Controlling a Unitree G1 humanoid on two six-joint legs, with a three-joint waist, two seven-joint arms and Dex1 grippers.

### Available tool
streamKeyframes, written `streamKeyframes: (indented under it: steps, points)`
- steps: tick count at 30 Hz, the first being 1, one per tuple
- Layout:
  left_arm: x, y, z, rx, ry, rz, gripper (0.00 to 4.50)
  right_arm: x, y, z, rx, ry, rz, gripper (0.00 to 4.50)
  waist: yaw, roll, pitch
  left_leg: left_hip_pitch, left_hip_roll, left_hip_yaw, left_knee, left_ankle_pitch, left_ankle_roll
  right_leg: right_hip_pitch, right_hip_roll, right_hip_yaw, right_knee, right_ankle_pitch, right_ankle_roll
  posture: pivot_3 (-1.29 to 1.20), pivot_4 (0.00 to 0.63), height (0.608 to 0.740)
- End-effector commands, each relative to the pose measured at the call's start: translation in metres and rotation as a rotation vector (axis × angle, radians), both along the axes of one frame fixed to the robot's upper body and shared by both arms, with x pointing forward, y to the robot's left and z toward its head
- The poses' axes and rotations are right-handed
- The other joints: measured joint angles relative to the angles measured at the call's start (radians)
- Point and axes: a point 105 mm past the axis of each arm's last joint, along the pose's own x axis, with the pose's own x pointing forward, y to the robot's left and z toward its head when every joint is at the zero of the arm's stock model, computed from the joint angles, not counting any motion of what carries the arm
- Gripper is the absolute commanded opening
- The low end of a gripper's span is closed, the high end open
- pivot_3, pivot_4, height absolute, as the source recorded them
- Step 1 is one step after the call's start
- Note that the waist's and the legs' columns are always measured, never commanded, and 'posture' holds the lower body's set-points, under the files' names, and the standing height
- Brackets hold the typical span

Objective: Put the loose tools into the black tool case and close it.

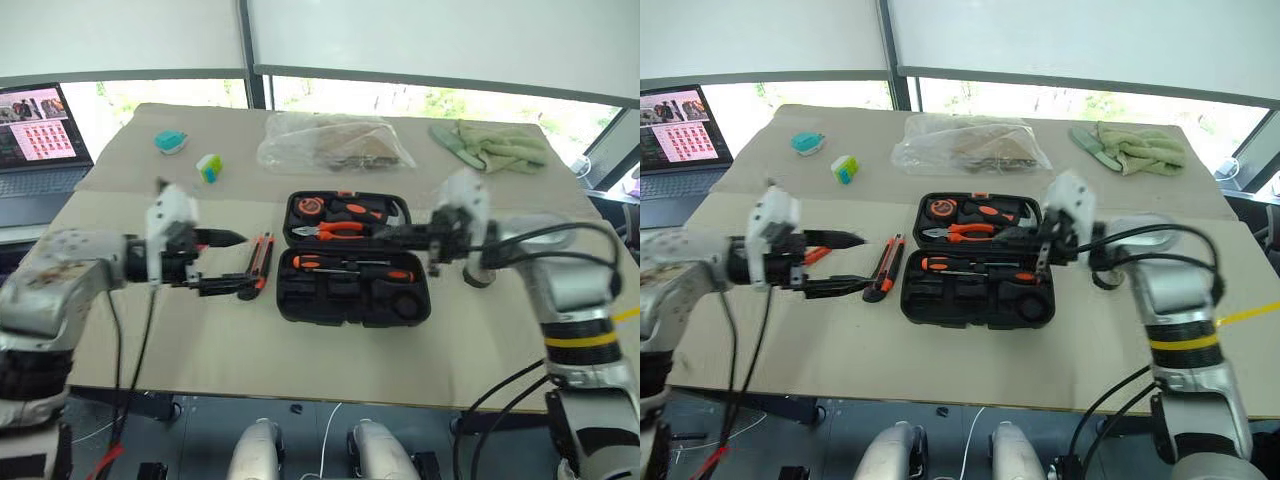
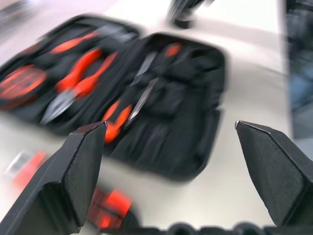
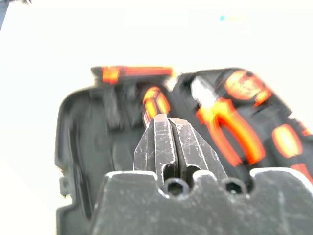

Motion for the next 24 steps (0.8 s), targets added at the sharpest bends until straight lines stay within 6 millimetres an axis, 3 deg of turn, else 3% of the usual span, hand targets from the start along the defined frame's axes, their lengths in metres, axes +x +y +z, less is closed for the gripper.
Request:
streamKeyframes:
  steps: [1,3,8,12,19,24]
  points:
    - [-0.029,0.059,-0.011,0.073,0.019,0.267,4.5,-0.036,-0.003,0.014,0.004,0.026,0.09,0.59,-0.003,0.0,0.0,0.001,0.0,0.001,-0.002,0.0,0.0,0.0,-0.001,0.0,-0.001,0.0,0.0,0.0,0.15,0.74]
    - [-0.041,0.079,-0.02,0.106,0.036,0.354,4.5,-0.043,-0.005,0.012,-0.015,0.043,0.102,1.05,0.006,-0.003,0.001,0.002,0.0,0.001,-0.004,0.0,0.0,0.0,-0.002,-0.001,-0.001,-0.001,-0.002,0.0,0.15,0.74]
    - [-0.071,0.131,-0.033,0.174,0.079,0.567,4.5,-0.055,-0.001,0.013,-0.025,0.043,0.119,2.8,0.017,-0.005,0.002,0.003,-0.001,0.002,-0.004,0.001,-0.003,0.0,-0.005,-0.004,-0.002,-0.002,-0.004,0.0,0.15,0.74]
    - [-0.068,0.138,-0.03,0.2,0.071,0.565,4.5,-0.063,0.002,0.015,-0.018,0.033,0.126,4.33,0.018,-0.006,0.002,0.004,-0.003,0.003,-0.006,0.001,-0.003,0.0,-0.01,-0.006,-0.002,-0.005,-0.009,0.0,0.15,0.74]
    - [-0.011,0.128,-0.019,0.305,0.066,0.46,4.5,-0.079,0.005,0.018,-0.022,0.027,0.13,4.43,0.034,-0.008,0.001,0.004,-0.004,0.004,-0.006,0.001,-0.003,-0.001,-0.013,-0.009,-0.003,-0.007,-0.011,0.0,0.15,0.74]
    - [0.055,0.098,-0.018,0.372,0.138,0.379,4.5,-0.089,0.007,0.019,-0.007,0.031,0.114,4.43,0.037,-0.01,0.002,0.001,-0.005,0.006,-0.007,0.002,-0.001,0.0,-0.01,-0.009,-0.003,-0.002,-0.002,0.0,0.15,0.74]
